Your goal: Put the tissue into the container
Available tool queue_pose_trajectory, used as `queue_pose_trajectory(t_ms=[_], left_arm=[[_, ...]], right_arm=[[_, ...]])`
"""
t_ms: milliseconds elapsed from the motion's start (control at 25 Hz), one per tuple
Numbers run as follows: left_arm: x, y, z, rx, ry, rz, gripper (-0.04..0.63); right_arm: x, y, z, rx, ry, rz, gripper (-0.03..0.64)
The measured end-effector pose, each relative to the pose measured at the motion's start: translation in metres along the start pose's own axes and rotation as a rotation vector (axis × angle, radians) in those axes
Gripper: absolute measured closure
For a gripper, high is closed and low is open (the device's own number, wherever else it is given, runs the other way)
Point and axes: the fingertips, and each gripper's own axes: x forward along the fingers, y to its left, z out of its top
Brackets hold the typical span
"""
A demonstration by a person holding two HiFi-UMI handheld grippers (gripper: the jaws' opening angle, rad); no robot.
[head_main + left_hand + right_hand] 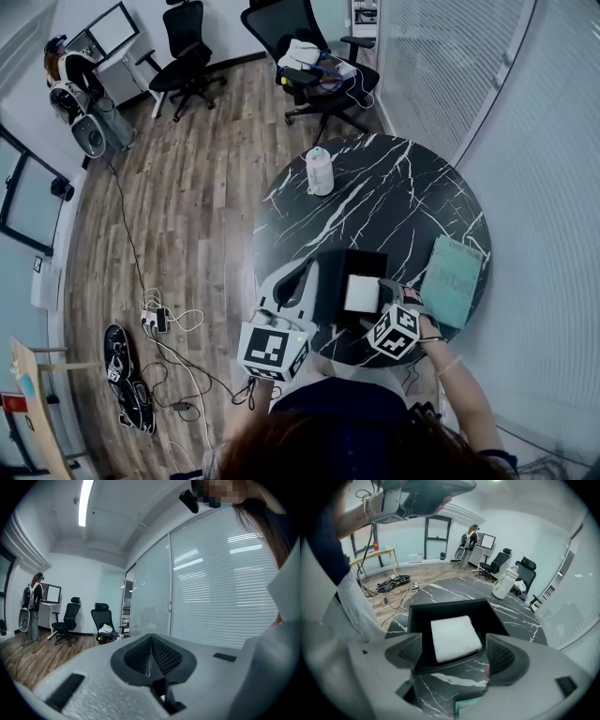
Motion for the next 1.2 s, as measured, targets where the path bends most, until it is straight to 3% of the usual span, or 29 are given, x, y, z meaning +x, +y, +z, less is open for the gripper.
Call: queue_pose_trajectory(t_ms=[360, 840, 960, 1040, 1200], left_arm=[[-0.017, -0.002, 0.003, -0.001, -0.011, -0.001, 0.568], [-0.045, -0.016, 0.008, -0.002, -0.044, -0.024, 0.568], [-0.052, -0.021, 0.01, -0.001, -0.05, -0.033, 0.568], [-0.057, -0.023, 0.011, 0.001, -0.053, -0.039, 0.568], [-0.069, -0.028, 0.011, 0.004, -0.056, -0.05, 0.568]], right_arm=[[-0.021, -0.005, 0.012, 0.123, -0.058, -0.073, 0.183], [-0.048, 0.002, 0.022, 0.18, -0.099, -0.168, 0.193], [-0.06, -0.001, 0.025, 0.193, -0.123, -0.237, 0.258], [-0.068, -0.004, 0.027, 0.191, -0.142, -0.299, 0.393], [-0.077, 0.003, 0.029, 0.205, -0.153, -0.323, 0.393]])
